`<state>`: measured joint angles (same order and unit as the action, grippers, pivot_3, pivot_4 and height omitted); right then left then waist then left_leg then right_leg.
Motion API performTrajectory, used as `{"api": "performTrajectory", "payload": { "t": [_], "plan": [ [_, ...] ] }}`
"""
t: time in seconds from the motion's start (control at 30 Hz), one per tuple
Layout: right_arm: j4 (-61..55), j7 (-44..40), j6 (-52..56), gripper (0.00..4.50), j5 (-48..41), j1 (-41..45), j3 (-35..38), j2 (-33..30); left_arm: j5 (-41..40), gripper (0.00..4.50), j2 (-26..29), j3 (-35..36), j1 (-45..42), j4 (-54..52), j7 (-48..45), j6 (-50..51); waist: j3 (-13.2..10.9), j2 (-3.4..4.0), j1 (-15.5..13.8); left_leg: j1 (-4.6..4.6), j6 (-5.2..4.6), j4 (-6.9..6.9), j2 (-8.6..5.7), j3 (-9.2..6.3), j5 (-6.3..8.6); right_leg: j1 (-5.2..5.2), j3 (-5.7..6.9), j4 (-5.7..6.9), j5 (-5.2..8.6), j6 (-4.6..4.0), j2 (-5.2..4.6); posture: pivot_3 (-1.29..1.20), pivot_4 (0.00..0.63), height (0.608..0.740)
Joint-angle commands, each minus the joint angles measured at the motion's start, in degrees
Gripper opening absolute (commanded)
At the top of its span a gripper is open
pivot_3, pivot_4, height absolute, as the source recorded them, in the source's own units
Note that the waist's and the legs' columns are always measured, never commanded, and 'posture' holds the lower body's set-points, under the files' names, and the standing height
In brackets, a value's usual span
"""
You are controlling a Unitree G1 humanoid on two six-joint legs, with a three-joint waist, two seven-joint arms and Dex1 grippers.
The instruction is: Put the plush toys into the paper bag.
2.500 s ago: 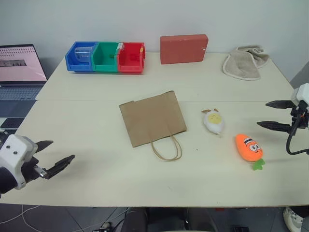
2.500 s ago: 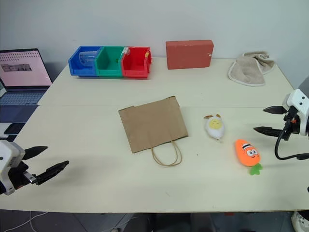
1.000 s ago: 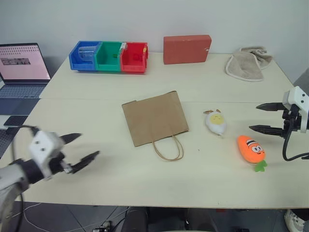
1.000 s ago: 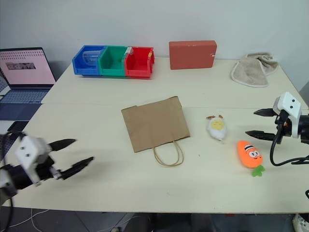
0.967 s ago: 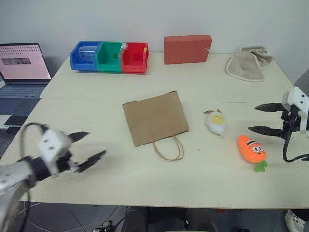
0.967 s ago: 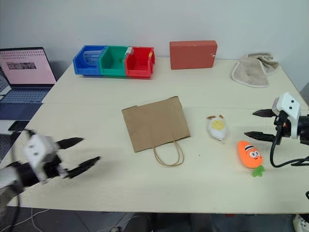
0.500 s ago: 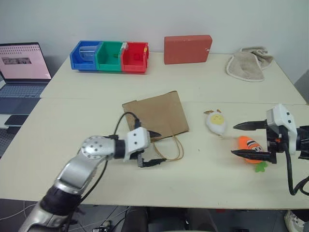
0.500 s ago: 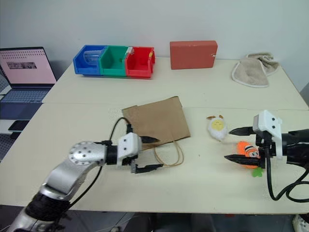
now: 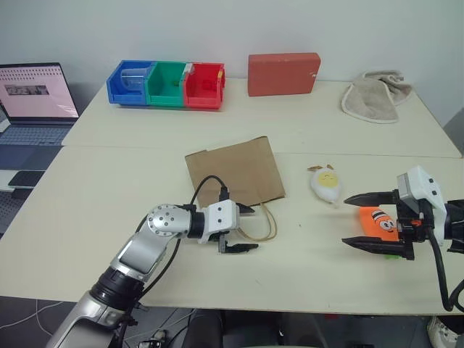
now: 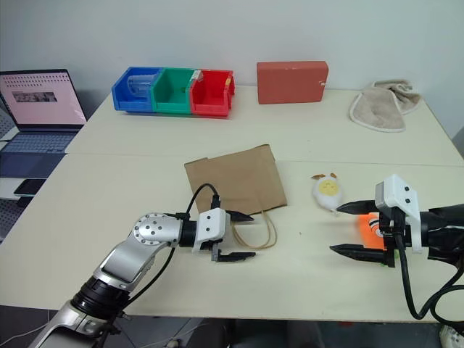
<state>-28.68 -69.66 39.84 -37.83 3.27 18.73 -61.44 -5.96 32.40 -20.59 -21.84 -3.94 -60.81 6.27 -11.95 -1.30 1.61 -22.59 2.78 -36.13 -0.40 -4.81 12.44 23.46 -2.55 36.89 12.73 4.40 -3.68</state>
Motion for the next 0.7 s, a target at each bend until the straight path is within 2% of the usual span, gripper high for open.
{"api": "performTrajectory", "payload": {
  "t": [0.03,0.33,0.57,0.7],
  "plan": [
    [-1.8,0.4,0.1,4.5,-1.2,-0.2,0.8,-0.6,1.4,2.99,-0.8,-0.9,-1.1,0.9,-0.4,-2.5,0.0,0.0,0.0,0.0,0.0,0.0,0.0,0.0,0.0,0.0,0.0,0.0,0.0,0.0,0.0,0.0,0.15,0.74],
    [-4.2,2.2,0.4,4.5,-2.2,-1.8,0.1,0.4,1.3,0.02,-1.4,-0.4,-1.1,1.5,-2.3,-3.1,0.0,-0.01,0.0,-0.01,0.0,0.01,0.0,-0.01,0.0,0.0,0.0,-0.01,0.0,0.01,0.0,0.0,0.15,0.74],
    [-5.1,6.8,0.4,4.5,-2.7,-0.3,-1.3,2.6,-1.9,0.01,0.3,2.2,-3.7,-1.0,-5.2,2.0,0.0,-0.01,0.1,-0.02,0.0,-0.01,0.01,-0.01,0.0,0.0,0.0,0.0,-0.01,0.01,0.01,0.0,0.15,0.74],
    [-7.0,10.5,-0.4,4.5,-2.1,0.8,-4.3,5.7,-10.8,0.01,1.5,7.5,-7.6,-4.7,-7.5,11.8,0.0,-0.03,0.1,-0.02,0.0,-0.01,0.04,-0.03,0.0,0.01,0.01,0.0,-0.01,0.02,0.05,0.0,0.15,0.74]
  ]
}}
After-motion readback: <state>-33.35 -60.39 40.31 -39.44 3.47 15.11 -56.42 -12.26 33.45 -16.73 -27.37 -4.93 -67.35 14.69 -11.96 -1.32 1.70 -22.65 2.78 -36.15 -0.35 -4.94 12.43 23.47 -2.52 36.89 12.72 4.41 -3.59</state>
